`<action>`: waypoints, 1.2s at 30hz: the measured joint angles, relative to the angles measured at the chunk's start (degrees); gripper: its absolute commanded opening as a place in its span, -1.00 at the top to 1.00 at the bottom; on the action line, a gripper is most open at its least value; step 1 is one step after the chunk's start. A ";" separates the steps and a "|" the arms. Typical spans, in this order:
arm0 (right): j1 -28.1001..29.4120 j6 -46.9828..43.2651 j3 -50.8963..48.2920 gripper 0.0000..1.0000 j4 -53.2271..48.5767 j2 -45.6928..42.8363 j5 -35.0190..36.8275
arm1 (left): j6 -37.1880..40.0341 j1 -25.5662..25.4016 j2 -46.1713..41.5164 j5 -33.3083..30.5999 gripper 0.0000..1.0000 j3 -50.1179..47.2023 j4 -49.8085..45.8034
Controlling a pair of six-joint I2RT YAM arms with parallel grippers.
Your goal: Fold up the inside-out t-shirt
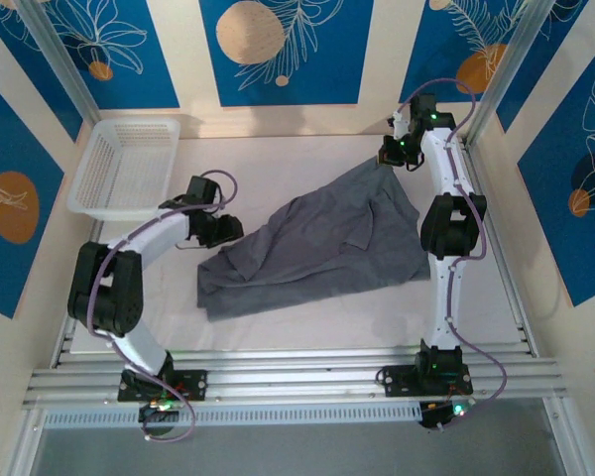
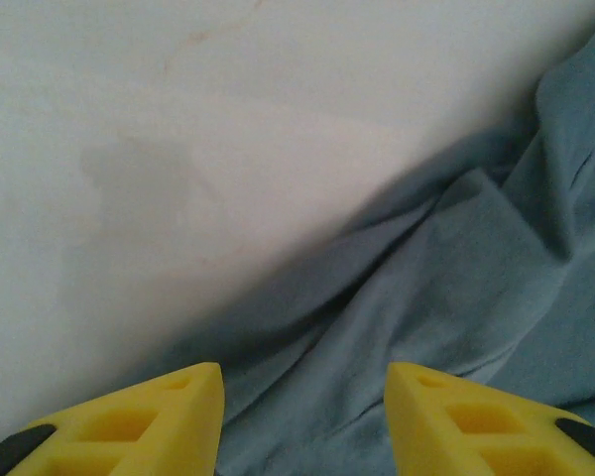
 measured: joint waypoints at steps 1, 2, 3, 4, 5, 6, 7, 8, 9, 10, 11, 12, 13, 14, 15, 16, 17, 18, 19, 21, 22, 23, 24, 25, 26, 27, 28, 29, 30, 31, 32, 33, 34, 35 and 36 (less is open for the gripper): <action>0.00 0.00 0.00 1.00 0.02 0.00 0.00 | -0.11 -0.15 -0.81 0.13 0.06 -0.85 -0.02; 0.00 0.00 0.00 1.00 0.02 0.00 0.00 | -0.35 -0.28 -1.66 0.26 0.08 -1.64 -0.11; 0.00 0.00 0.00 1.00 0.00 0.00 0.00 | -0.76 -0.50 -2.93 0.26 0.10 -2.58 -0.42; 0.00 0.00 0.00 1.00 0.00 0.00 0.00 | -1.51 -0.63 -4.15 0.24 0.14 -3.50 -0.79; 0.00 0.02 0.00 1.00 0.00 0.00 0.00 | -2.12 -0.63 -5.16 0.26 0.18 -4.24 -0.98; 0.00 0.15 0.00 1.00 0.00 0.00 0.02 | -3.02 -0.74 -6.27 0.24 0.29 -5.18 -1.14; 0.00 0.17 0.00 1.00 0.00 0.00 0.02 | -3.87 -0.79 -7.28 0.28 0.38 -6.16 -1.09; 0.00 0.17 0.00 1.00 0.00 0.00 0.02 | -4.79 -0.85 -7.91 0.37 0.41 -7.02 -1.14; 0.00 0.20 0.00 1.00 0.00 0.00 0.02 | -5.64 -0.96 -8.39 0.68 0.42 -7.96 -1.07; 0.00 0.17 0.00 1.00 -0.02 0.00 0.02 | -6.54 -1.16 -8.48 1.01 0.42 -8.72 -0.92; 0.00 0.20 0.00 1.00 0.00 0.00 0.02 | -7.43 -1.33 -8.31 1.27 0.42 -9.35 -0.81; 0.02 0.20 0.00 1.00 -0.02 0.00 0.02 | -8.11 -1.62 -7.89 1.42 0.40 -9.84 -0.81; 0.02 0.20 0.00 1.00 -0.04 0.00 0.04 | -8.94 -1.86 -7.23 1.68 0.37 -10.16 -0.81; 0.04 0.20 0.00 1.00 -0.09 0.00 0.07 | -9.35 -2.05 -6.54 1.79 0.35 -10.29 -0.74; 0.13 0.17 0.00 1.00 -0.13 0.00 0.11 | -9.94 -2.25 -5.68 2.01 0.32 -10.49 -0.35; 0.13 0.17 0.00 1.00 -0.13 0.00 0.20 | -10.45 -2.40 -5.03 2.19 0.29 -10.64 0.07; 0.17 0.17 0.00 1.00 -0.13 0.00 0.22 | -10.86 -2.51 -4.52 2.19 0.28 -10.78 0.46; 0.17 0.20 0.00 1.00 -0.15 0.00 0.22 | -11.10 -2.64 -4.09 2.19 0.28 -10.82 0.81; 0.17 0.20 0.00 1.00 -0.15 0.00 0.24 | -11.41 -2.73 -3.78 2.19 0.29 -10.82 1.11; 0.17 0.17 0.00 1.00 -0.15 0.00 0.22 | -11.91 -2.80 -3.43 2.21 0.33 -10.82 1.97; 0.17 0.17 0.00 1.00 -0.15 0.00 0.22 | -12.11 -2.82 -3.28 2.23 0.37 -10.82 2.43; 0.17 0.17 0.00 1.00 -0.15 0.00 0.22 | -12.33 -2.84 -3.06 2.36 0.43 -10.82 2.82; 0.17 0.17 0.00 1.00 -0.15 0.00 0.24 | -12.61 -2.84 -2.86 2.56 0.49 -10.82 3.30; 0.17 0.17 0.00 1.00 -0.15 0.00 0.24 | -12.87 -2.84 -2.56 2.71 0.54 -10.82 3.80; 0.17 0.17 0.00 1.00 -0.15 0.00 0.24 | -13.14 -2.84 -2.32 2.84 0.60 -10.82 4.13; 0.17 0.17 0.00 1.00 -0.15 0.00 0.24 | -13.49 -2.84 -2.21 3.04 0.71 -10.91 4.48; 0.17 0.17 0.00 1.00 -0.15 0.00 0.24 | -13.84 -2.84 -2.14 3.21 0.81 -10.93 4.72; 0.17 0.17 0.00 1.00 -0.15 0.00 0.26 | -13.92 -2.84 -2.12 3.28 0.91 -10.93 4.87; 0.17 0.17 0.00 1.00 -0.15 0.00 0.26 | -14.19 -2.84 -2.12 3.32 1.00 -10.93 5.14; 0.17 0.17 0.00 1.00 -0.15 0.00 0.33 | -14.23 -2.84 -2.14 3.37 1.00 -10.93 5.29; 0.17 0.17 0.00 1.00 -0.15 0.00 0.44 | -13.99 -2.84 -2.14 3.41 1.00 -10.93 5.38; 0.17 0.20 0.00 1.00 -0.15 0.00 0.48 | -13.99 -2.84 -2.14 3.39 1.00 -10.80 5.33; 0.17 0.20 0.00 1.00 -0.15 0.00 0.61 | -13.92 -2.75 -2.14 3.17 1.00 -10.36 4.74; 0.17 0.31 0.00 1.00 -0.13 0.00 0.70 | -13.68 -2.49 -2.14 2.95 1.00 -9.55 3.82; 0.17 0.61 0.00 1.00 -0.13 0.00 0.90 | -13.25 -1.92 -2.12 2.49 1.00 -7.78 2.23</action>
